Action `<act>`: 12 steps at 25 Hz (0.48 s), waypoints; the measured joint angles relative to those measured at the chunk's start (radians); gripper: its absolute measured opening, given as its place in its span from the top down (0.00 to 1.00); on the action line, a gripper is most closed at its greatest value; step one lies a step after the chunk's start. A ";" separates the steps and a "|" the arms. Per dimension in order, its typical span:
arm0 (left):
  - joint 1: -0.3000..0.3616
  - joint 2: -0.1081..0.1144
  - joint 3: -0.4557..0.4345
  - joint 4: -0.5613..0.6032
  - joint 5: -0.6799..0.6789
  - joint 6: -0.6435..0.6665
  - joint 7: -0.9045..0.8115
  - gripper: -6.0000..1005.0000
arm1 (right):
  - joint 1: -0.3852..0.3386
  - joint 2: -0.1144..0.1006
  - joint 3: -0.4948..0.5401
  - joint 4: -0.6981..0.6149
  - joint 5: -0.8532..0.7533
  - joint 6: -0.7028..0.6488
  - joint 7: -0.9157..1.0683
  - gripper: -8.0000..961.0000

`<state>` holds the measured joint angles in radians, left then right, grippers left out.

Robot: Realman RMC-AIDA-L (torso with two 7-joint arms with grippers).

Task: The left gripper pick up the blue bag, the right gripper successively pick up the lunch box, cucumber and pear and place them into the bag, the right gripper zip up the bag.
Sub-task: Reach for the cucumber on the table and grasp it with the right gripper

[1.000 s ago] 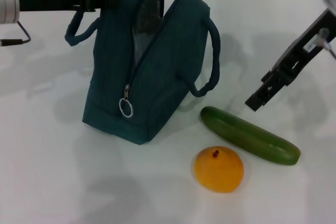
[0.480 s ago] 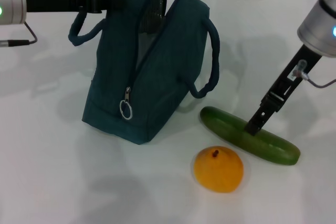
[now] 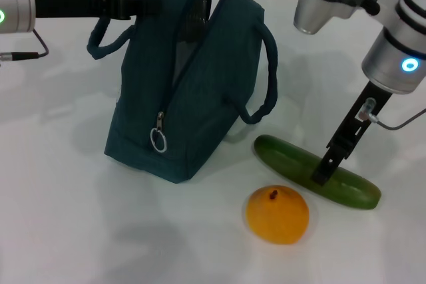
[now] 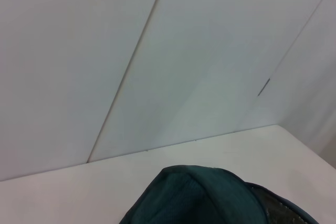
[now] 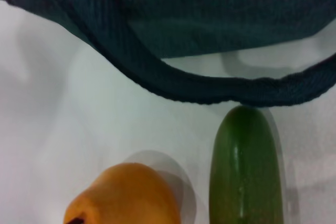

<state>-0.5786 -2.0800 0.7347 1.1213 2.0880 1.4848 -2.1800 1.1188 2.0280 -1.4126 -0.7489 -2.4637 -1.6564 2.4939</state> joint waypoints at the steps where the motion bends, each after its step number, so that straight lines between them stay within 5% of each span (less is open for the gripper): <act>1: 0.000 0.000 0.000 0.000 0.000 0.000 0.001 0.94 | 0.000 0.000 -0.010 0.001 0.004 0.007 0.000 0.10; 12: 0.000 -0.001 0.000 -0.023 -0.002 -0.013 0.022 0.94 | 0.003 0.000 -0.128 0.021 0.044 0.080 0.008 0.11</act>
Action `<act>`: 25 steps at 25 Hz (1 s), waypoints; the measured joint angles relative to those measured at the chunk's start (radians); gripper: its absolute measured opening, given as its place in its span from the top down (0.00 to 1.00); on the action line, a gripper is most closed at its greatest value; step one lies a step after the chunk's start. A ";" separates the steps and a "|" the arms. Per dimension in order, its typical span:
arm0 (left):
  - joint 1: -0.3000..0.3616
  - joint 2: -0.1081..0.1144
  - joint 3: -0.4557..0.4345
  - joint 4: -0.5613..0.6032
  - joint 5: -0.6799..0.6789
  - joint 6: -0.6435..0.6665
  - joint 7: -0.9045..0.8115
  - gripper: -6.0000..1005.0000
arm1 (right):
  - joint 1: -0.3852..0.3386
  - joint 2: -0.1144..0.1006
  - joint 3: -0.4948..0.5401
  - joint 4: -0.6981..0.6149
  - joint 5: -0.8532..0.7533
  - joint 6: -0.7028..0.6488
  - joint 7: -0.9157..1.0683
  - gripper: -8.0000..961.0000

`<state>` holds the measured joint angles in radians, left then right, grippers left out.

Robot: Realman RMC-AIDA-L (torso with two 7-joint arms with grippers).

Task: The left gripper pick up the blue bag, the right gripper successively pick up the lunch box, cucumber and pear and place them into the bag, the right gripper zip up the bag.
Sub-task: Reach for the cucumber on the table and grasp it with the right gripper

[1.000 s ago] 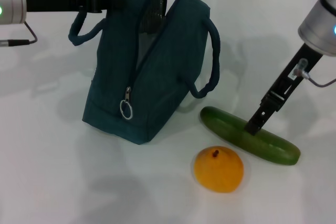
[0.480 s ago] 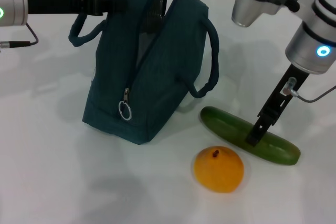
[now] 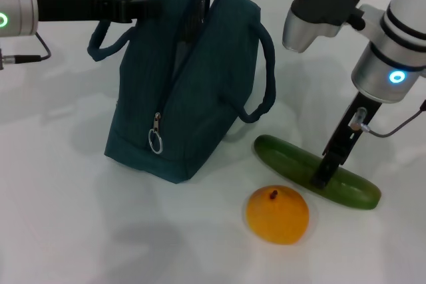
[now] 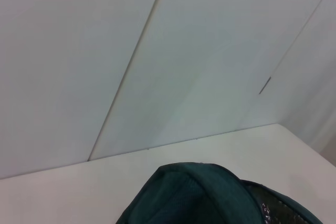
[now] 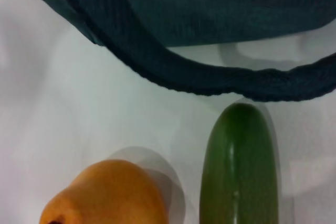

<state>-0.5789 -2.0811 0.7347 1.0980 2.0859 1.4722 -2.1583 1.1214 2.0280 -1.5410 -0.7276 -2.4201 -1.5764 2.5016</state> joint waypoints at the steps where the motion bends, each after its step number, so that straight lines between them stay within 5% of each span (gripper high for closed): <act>1: 0.000 0.000 0.000 0.000 0.000 0.000 0.000 0.94 | 0.000 0.000 -0.006 0.002 0.003 0.004 0.000 0.11; 25: -0.010 -0.001 0.000 -0.003 0.000 -0.024 0.014 0.94 | 0.007 0.000 -0.084 0.034 0.011 0.073 -0.003 0.11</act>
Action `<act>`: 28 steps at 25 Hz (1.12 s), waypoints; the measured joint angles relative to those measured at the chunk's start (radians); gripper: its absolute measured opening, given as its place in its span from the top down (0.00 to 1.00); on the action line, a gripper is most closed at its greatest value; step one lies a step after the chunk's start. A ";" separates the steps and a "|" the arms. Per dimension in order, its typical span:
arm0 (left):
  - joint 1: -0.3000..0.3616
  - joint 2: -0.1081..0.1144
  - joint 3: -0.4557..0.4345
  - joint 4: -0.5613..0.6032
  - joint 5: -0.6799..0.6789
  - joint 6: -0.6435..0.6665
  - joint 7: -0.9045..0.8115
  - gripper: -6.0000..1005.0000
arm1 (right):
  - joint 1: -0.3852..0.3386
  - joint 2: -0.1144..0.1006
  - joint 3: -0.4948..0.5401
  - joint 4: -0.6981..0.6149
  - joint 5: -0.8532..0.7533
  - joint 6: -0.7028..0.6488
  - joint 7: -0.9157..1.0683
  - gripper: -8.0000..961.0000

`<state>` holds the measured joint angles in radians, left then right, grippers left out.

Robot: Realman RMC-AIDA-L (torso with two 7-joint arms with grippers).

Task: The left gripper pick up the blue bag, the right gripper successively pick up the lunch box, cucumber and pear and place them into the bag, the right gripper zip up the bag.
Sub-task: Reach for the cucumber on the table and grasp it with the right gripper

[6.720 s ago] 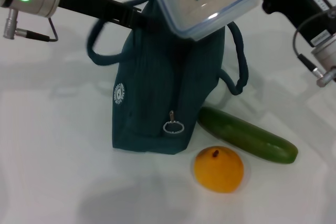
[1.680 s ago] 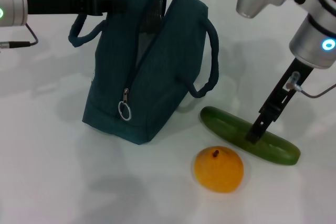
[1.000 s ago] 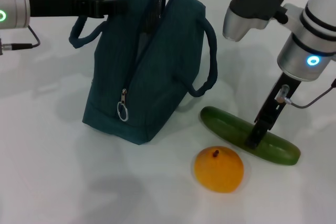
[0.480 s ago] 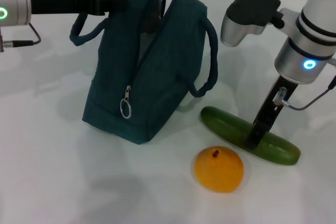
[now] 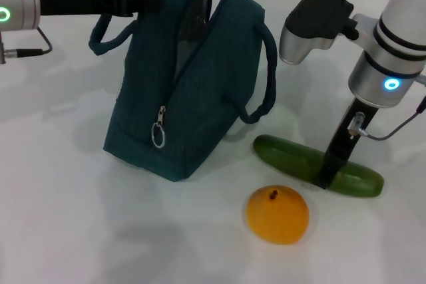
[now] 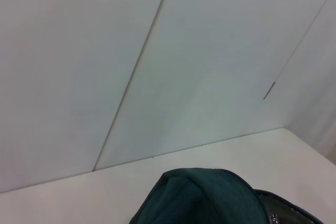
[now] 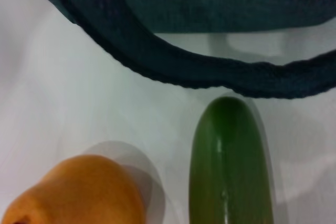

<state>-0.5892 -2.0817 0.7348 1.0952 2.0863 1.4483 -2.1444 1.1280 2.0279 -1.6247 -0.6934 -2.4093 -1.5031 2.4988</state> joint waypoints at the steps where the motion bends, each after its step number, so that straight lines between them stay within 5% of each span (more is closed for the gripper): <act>1: 0.000 0.000 0.000 0.000 0.000 0.000 0.000 0.94 | 0.001 0.000 0.000 0.005 -0.002 0.001 0.000 0.11; 28: 0.000 0.000 0.000 -0.014 0.000 -0.003 0.000 0.94 | 0.006 0.000 -0.052 0.009 0.023 0.014 -0.001 0.28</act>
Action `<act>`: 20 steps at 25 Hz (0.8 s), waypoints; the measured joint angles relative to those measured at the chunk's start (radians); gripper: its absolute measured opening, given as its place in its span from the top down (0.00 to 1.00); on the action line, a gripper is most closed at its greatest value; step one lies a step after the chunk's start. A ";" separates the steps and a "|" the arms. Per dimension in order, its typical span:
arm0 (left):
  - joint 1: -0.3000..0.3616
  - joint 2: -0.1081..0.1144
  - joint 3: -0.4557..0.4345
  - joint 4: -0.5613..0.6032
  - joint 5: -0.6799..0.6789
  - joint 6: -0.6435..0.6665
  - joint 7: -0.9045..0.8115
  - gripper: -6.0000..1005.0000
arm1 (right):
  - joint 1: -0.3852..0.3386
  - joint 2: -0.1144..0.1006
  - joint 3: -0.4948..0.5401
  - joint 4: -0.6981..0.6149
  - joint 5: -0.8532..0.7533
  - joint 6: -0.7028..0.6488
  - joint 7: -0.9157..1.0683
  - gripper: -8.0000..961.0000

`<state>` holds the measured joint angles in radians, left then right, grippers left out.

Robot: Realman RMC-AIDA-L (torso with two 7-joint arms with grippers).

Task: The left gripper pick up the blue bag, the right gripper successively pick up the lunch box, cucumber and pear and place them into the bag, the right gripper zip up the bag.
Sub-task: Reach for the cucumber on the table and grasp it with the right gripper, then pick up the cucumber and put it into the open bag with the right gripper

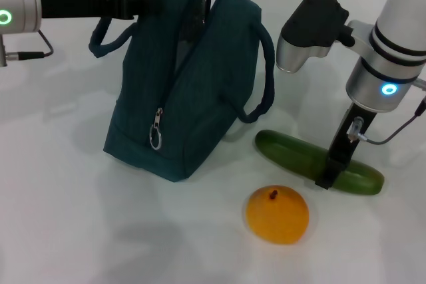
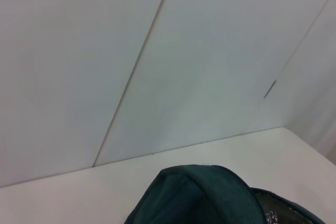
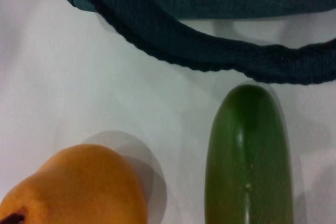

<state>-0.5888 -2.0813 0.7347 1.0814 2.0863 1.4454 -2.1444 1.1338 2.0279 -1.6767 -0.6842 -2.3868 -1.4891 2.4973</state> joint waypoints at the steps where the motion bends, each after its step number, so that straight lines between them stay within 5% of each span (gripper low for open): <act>1: 0.000 0.000 0.000 0.000 0.000 0.000 0.000 0.94 | 0.000 0.000 0.000 0.000 -0.001 0.000 0.000 0.30; 11: 0.001 0.004 0.000 0.000 0.000 -0.007 -0.002 0.94 | -0.052 -0.010 0.077 -0.043 0.002 -0.025 -0.006 0.33; 16: -0.001 0.007 0.000 0.000 0.006 -0.007 -0.006 0.94 | -0.218 -0.027 0.254 -0.205 0.002 -0.077 -0.066 0.33; 20: -0.002 0.009 0.000 0.002 0.006 -0.005 -0.015 0.94 | -0.322 -0.025 0.508 -0.236 0.057 -0.203 -0.218 0.33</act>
<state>-0.5906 -2.0721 0.7347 1.0831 2.0920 1.4405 -2.1596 0.8115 2.0033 -1.1686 -0.9199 -2.3299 -1.6926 2.2796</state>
